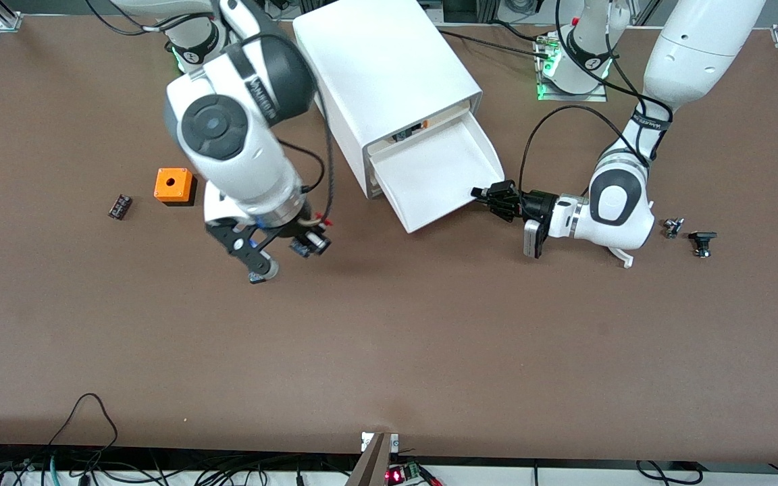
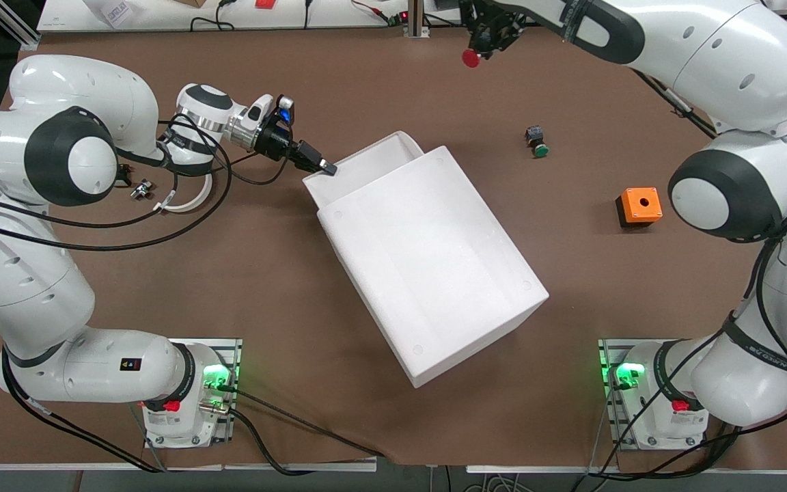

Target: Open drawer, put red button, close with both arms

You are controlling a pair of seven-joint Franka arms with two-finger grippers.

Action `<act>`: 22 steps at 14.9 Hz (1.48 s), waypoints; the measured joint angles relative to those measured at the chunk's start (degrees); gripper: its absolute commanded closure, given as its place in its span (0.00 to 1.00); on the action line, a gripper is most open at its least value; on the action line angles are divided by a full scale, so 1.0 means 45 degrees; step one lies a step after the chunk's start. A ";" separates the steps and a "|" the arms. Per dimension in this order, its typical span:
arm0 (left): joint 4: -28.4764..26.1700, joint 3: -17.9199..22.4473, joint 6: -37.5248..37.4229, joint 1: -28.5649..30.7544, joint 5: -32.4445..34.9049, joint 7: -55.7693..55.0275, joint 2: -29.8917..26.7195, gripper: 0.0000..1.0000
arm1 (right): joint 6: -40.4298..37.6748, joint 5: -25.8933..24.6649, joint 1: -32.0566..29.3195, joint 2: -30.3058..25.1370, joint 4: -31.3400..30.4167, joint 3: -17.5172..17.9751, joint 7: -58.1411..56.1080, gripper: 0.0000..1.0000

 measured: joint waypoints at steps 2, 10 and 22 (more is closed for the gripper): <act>0.0071 0.0014 0.0039 0.0071 0.0135 -0.0043 0.0052 0.00 | 0.0218 0.0000 0.0492 -0.0001 0.0208 -0.0003 0.1374 1.00; 0.2034 0.0369 -0.1691 0.0566 0.1837 -0.3990 0.0006 0.00 | 0.1060 -0.0478 0.2841 0.0581 0.0214 -0.0023 0.5660 1.00; 0.7337 0.0188 -0.4773 0.0583 0.9072 -1.4796 -0.0115 0.00 | 0.2969 -0.2097 0.4903 0.2555 -0.0325 -0.0064 0.9180 1.00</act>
